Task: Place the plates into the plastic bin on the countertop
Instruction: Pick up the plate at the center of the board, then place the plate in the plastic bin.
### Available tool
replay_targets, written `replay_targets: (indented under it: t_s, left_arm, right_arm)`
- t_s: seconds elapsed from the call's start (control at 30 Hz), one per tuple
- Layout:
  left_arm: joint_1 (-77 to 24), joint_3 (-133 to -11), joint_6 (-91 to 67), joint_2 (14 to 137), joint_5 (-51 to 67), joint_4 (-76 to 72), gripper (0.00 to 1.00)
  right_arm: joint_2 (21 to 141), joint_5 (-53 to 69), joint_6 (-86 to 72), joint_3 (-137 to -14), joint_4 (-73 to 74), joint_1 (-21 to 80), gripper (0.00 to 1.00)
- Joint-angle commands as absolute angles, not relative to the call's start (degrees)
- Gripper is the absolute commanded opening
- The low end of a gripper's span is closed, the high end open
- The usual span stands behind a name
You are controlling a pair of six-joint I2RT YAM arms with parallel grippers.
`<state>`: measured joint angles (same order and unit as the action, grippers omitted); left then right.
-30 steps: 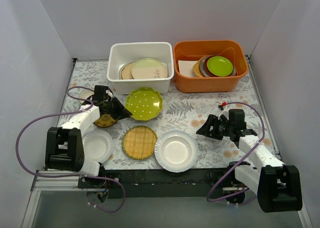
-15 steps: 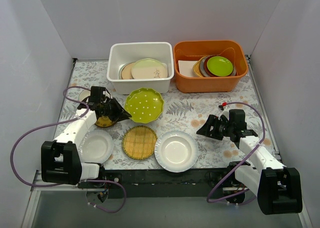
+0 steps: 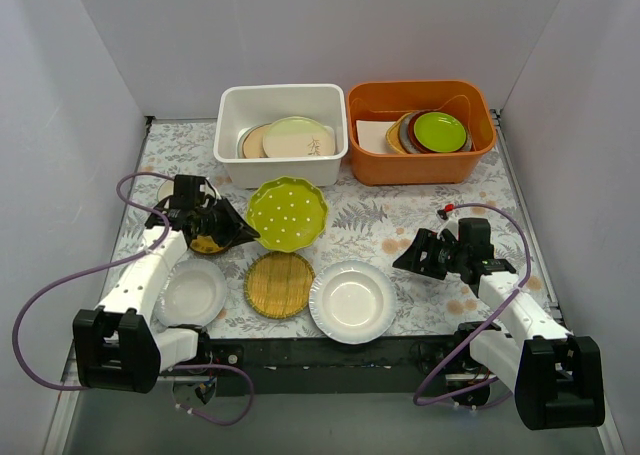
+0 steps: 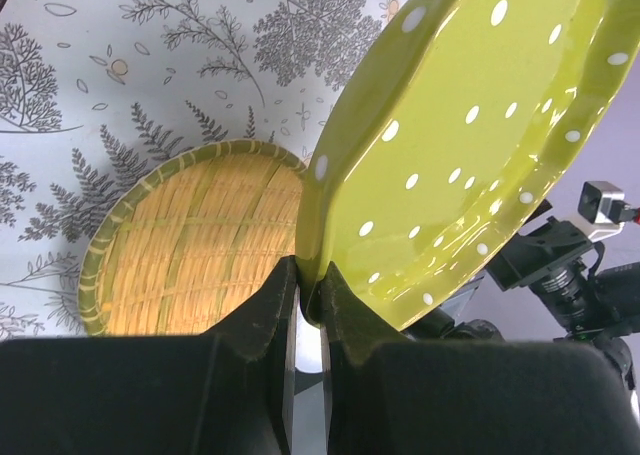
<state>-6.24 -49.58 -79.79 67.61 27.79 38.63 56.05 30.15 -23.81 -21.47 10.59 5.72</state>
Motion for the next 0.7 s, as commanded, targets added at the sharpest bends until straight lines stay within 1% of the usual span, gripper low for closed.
replay_targets:
  t_s: [0.0,0.43,0.67]
  left_arm:
    - [-6.42,-55.45,-78.23,64.34,31.65,39.02,0.0]
    - [-6.42,-63.18,-77.87,65.74,30.5,41.57,0.0]
    - [-6.42,-70.03,-78.13,70.65,30.32,41.22,0.0]
  right_arm:
    - [55.46,30.15,-23.38,-21.71,10.2,5.98,0.75]
    - [55.98,30.59,-23.38,-21.09,9.49,5.89,0.75]
    - [55.99,30.59,-23.12,-21.18,9.4,5.89,0.75]
